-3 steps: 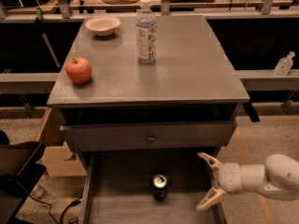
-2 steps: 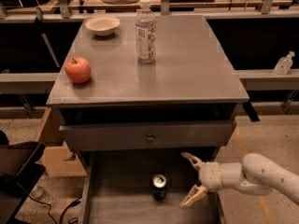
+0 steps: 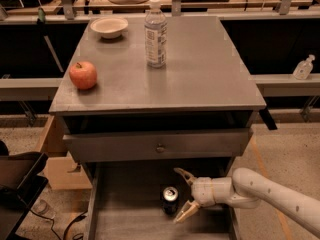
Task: Pick pepsi can from middle drawer and place on counter
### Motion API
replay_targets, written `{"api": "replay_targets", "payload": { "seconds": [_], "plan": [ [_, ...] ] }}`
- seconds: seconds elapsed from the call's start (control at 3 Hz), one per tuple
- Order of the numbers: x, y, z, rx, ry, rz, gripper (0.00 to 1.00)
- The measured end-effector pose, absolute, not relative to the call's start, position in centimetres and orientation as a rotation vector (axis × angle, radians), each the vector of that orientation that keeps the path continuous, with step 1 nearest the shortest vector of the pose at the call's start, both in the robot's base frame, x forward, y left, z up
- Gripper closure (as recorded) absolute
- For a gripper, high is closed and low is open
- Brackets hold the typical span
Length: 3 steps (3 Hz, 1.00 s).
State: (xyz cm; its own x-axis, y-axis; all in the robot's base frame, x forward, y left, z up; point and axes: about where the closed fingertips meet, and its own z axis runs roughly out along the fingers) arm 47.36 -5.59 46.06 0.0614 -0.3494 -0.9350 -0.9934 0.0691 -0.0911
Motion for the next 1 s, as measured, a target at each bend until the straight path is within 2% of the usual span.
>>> {"api": "replay_targets", "payload": {
  "seconds": [0.33, 0.67, 1.0],
  "plan": [
    [47.8, -4.3, 43.8, -1.448, 1.449, 0.922, 0.0],
    [47.9, -3.3, 42.5, -1.485, 1.447, 0.94, 0.17],
    [47.9, -3.1, 42.5, -1.486, 1.445, 0.944, 0.41]
  ]
}}
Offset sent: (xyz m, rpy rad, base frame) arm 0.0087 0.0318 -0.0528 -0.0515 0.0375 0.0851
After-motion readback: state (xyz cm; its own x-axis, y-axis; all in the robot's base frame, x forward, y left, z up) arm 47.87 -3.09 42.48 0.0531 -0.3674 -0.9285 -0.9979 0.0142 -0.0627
